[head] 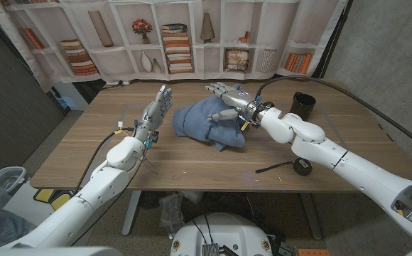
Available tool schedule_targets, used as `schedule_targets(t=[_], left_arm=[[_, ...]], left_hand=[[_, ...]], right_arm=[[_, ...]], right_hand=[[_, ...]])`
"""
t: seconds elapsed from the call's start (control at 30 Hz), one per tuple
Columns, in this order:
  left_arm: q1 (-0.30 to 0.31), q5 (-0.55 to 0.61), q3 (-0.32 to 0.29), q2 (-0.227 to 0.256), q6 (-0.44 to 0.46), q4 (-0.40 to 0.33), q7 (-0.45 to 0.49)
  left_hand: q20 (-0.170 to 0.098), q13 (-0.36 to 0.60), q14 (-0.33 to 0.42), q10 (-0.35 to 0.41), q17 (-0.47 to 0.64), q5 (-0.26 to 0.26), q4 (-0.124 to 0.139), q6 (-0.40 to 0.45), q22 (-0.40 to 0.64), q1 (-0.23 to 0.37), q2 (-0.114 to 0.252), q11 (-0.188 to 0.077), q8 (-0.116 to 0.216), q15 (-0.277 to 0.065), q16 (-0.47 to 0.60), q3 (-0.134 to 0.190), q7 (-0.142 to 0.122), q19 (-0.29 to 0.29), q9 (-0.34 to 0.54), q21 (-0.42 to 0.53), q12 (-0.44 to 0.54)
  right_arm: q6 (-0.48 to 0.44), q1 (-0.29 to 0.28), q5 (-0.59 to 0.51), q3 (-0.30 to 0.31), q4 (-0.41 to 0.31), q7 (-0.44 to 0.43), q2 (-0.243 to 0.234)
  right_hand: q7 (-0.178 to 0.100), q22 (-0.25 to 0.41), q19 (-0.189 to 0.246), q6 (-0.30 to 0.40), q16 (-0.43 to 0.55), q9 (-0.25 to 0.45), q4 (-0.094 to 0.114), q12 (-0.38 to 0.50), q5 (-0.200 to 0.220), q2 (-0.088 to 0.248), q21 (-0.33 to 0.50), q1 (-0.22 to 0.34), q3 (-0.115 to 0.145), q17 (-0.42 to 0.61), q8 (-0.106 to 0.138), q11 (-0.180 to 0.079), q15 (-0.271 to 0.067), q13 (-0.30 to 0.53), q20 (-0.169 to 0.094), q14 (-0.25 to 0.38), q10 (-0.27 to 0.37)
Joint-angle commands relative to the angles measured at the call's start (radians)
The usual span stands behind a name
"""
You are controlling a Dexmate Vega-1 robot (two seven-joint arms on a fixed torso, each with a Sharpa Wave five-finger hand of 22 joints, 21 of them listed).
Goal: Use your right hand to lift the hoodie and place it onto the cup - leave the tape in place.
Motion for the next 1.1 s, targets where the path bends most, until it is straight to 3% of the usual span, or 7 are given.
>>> schedule_targets(t=[0.03,1.1], left_arm=[[-0.010,-0.007,0.003,0.000,0.003,0.006,-0.011],[0.007,-0.018,-0.001,0.000,-0.005,0.008,-0.014]], left_hand=[[0.000,0.005,-0.005,0.000,0.003,0.006,0.001,0.004,0.005,0.012,0.003,0.009,0.000,0.006,0.001,-0.005,0.003,-0.006,0.005,0.001,-0.001],[0.002,0.005,-0.004,0.003,0.003,0.007,0.002,0.008,0.005,0.015,0.007,0.008,-0.001,0.007,0.002,-0.013,0.001,-0.009,0.005,0.001,0.000]], right_arm=[[-0.006,0.014,-0.010,-0.022,0.022,0.011,0.010],[-0.045,0.033,-0.010,-0.069,0.056,0.071,0.026]], right_hand=[[0.001,0.004,0.005,-0.015,-0.001,0.005,0.001,0.000,0.007,0.001,0.006,0.011,-0.007,0.003,-0.002,0.003,-0.001,0.002,0.003,-0.007,-0.020],[0.004,0.004,0.005,-0.022,0.000,0.006,0.003,0.001,0.015,0.001,0.006,0.017,-0.014,0.003,0.004,0.005,-0.001,0.002,0.003,-0.008,-0.028]])
